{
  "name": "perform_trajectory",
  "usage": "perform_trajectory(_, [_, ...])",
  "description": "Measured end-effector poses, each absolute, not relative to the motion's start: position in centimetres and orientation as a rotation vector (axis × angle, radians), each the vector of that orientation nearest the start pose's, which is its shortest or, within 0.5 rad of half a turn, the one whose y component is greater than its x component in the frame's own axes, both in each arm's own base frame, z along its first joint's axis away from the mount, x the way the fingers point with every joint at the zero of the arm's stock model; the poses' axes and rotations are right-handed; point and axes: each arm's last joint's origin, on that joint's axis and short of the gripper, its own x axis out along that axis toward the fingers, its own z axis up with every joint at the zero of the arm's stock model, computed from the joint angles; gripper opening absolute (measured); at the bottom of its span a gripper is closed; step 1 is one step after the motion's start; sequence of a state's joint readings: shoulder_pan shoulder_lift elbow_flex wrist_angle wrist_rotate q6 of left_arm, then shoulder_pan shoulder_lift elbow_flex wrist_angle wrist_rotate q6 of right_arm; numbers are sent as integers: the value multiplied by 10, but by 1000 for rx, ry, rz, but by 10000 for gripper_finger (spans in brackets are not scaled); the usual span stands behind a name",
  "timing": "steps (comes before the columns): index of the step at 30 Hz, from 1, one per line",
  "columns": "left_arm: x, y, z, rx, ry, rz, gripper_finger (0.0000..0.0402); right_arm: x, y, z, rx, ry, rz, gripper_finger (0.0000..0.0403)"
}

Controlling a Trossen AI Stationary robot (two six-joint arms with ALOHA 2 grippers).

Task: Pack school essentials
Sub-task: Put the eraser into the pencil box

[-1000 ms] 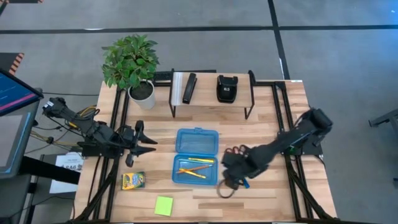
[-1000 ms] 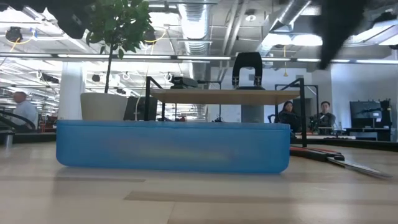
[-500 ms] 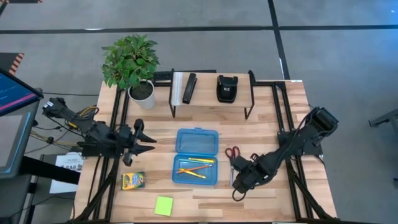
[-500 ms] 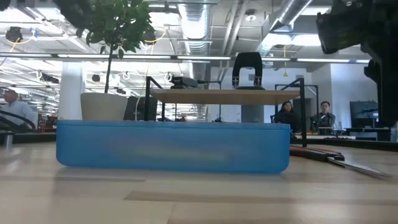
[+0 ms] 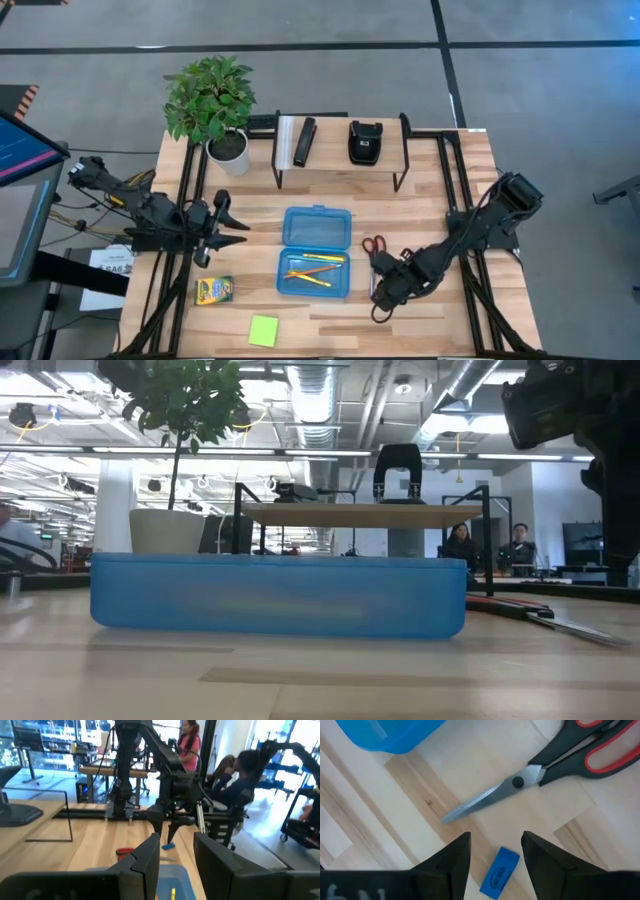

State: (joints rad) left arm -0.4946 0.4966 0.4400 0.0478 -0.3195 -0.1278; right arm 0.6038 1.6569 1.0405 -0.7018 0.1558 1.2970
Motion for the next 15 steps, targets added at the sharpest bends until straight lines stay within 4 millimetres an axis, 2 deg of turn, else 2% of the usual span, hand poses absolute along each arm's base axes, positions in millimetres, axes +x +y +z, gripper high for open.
perform_trajectory(5, [117, -53, 287, -116, 46, -172, 107, 253, 164, 181, 637, 1216, -461, 197])
perform_trajectory(9, [116, -53, 289, -130, 53, -187, 107, 252, 167, 181, 650, 1210, -455, 202])
perform_trajectory(15, [122, -60, 268, -121, 88, -195, 107, 251, 171, 181, 681, 1199, -457, 214])
